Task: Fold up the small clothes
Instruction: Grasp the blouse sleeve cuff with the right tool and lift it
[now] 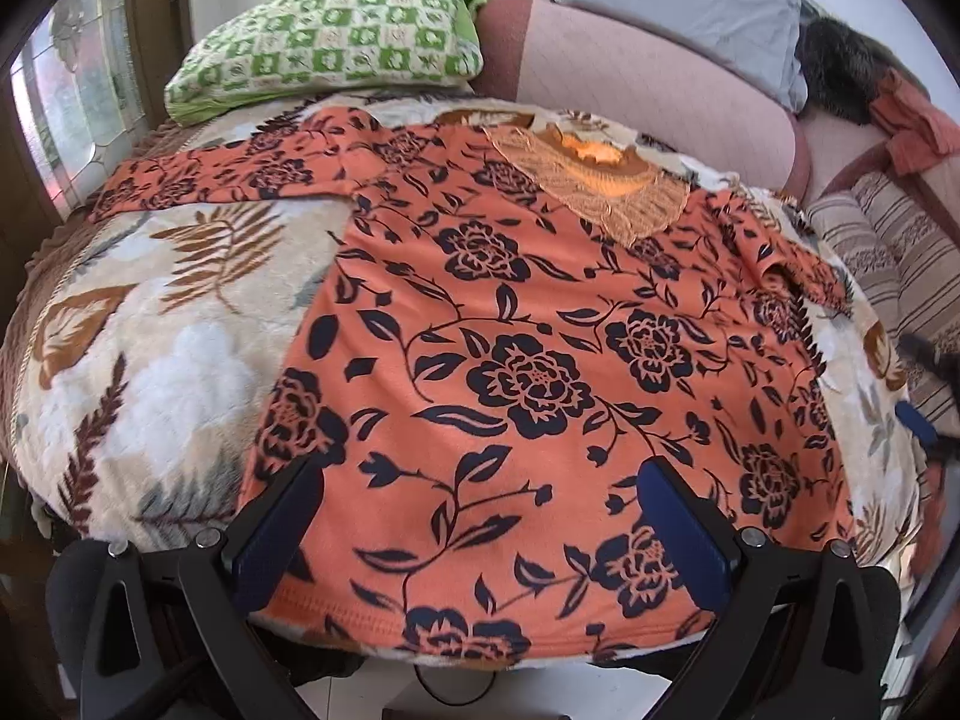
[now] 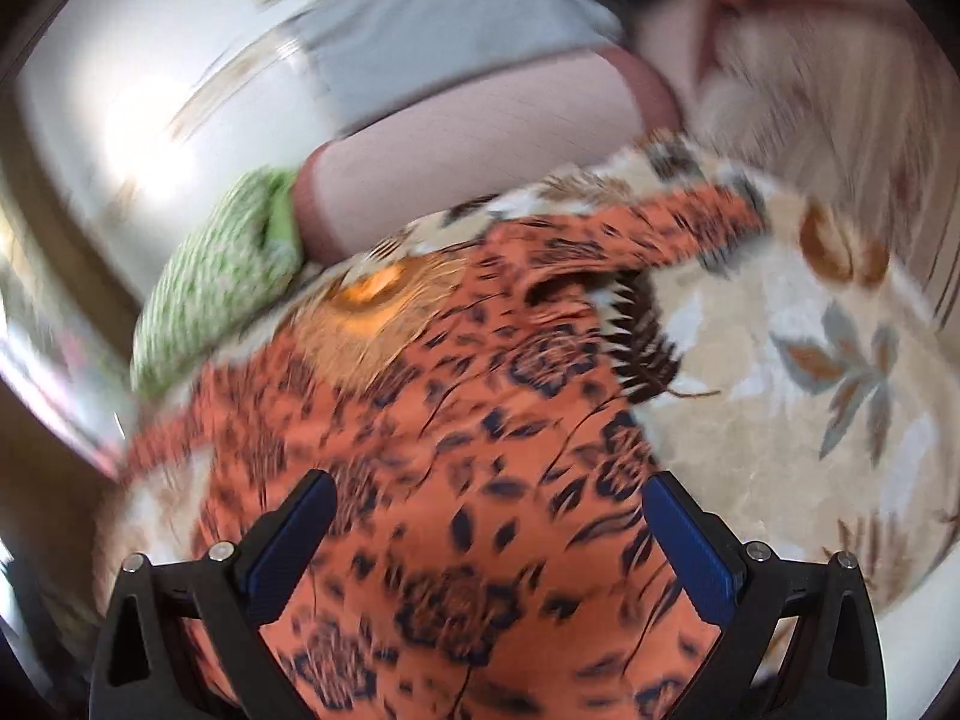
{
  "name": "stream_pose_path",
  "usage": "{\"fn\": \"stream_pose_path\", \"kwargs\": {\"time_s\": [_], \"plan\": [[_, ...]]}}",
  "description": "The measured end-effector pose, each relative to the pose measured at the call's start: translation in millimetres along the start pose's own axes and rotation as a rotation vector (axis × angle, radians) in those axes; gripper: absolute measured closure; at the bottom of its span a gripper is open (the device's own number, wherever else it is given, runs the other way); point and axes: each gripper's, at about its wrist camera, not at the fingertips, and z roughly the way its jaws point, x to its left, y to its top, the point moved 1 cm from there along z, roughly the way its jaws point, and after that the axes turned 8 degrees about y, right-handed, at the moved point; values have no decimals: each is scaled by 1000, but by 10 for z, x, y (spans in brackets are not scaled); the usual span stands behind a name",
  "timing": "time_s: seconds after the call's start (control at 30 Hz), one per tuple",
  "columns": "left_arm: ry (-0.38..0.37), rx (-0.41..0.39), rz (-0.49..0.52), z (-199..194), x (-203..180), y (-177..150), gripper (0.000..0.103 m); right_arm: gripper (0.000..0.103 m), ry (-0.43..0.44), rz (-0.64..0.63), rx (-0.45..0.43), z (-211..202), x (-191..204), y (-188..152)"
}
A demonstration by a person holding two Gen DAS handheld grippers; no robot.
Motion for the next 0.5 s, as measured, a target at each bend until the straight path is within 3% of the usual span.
{"fn": "stream_pose_path", "kwargs": {"time_s": [0.13,0.23,0.4,0.5], "plan": [[-10,33,29,284,-78,106,0,3,87,290,-62,174,-866,562],[-35,73,14,520,-96,202,0,14,143,480,-114,391,-1483,960],[-16,93,0,846,-105,362,0,30,132,622,-151,848,-2149,1513],[4,81,5,1003,-136,471,0,32,81,648,-150,1107,-2370,1767]]}}
